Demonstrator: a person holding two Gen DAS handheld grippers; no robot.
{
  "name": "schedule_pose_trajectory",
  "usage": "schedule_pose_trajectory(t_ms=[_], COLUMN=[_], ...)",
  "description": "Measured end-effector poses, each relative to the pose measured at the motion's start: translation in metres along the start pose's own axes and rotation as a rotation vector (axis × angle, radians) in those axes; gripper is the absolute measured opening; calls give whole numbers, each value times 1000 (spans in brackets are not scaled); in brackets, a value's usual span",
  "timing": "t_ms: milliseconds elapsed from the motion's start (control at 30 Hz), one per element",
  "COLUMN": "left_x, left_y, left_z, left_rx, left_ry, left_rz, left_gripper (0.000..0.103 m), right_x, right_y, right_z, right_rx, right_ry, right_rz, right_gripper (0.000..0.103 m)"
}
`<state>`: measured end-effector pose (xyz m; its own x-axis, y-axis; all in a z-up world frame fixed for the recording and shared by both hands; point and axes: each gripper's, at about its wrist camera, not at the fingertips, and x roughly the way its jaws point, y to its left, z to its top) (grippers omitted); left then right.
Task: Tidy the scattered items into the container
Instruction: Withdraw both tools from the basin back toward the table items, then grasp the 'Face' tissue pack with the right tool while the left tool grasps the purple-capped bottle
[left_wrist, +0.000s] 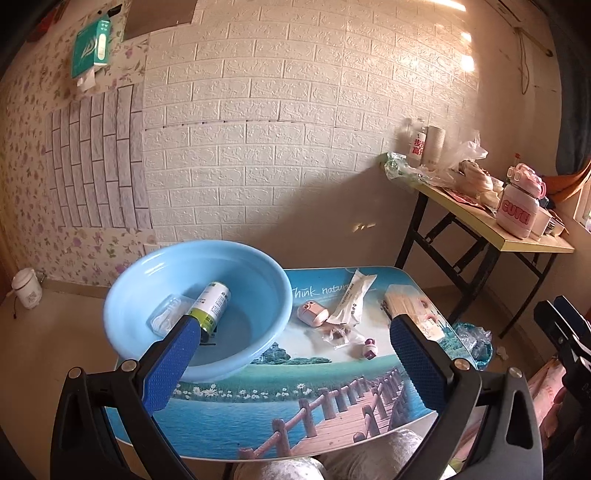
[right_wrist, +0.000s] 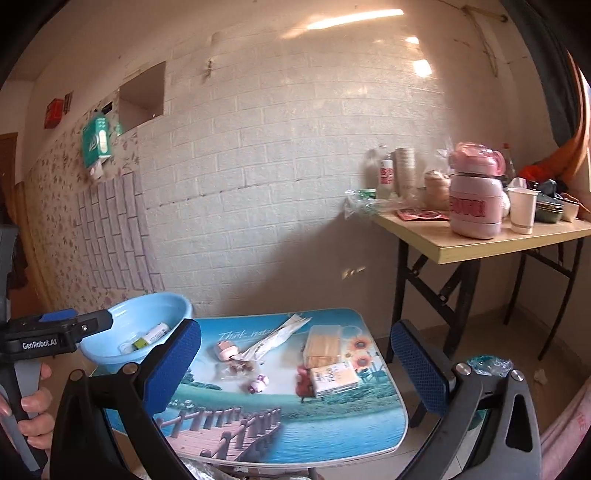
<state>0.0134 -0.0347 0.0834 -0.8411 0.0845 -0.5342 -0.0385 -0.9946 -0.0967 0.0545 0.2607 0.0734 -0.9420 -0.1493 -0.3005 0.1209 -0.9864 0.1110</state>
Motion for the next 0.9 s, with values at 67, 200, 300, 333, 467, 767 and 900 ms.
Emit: schedule_pose_trajectory(t_ms=[67,200,300,333,467,767,900], left_x=[-2,3,12,15,26,71,93], left_y=[-2,-2,-2,-4,-12,-45,-52], left_z=[-3,-8,-12,-14,-23,-59,-69], left_rx=[3,9,5,7,28,78,84], left_ry=[-6,11,35,42,64,155,201], left_rz=[-3,-1,-1,-3,-12,-36,-58], left_gripper=[103,103,103,103,103,103,103], right_x=[-3,0,10,12,24,78,109], right_y=[-4,-4,-6,-7,-10,-30,-40], right_z=[-1,-6,-13,-15,-24,-58,-71], right_rx=[1,-40,-57,-59,-69,-110,-117], right_ry=[-12,-28,0,10,36,174,251], right_rz=[-13,-47,-57,-55,-78,-134,-101], right_gripper=[103,103,103,103,103,98,98])
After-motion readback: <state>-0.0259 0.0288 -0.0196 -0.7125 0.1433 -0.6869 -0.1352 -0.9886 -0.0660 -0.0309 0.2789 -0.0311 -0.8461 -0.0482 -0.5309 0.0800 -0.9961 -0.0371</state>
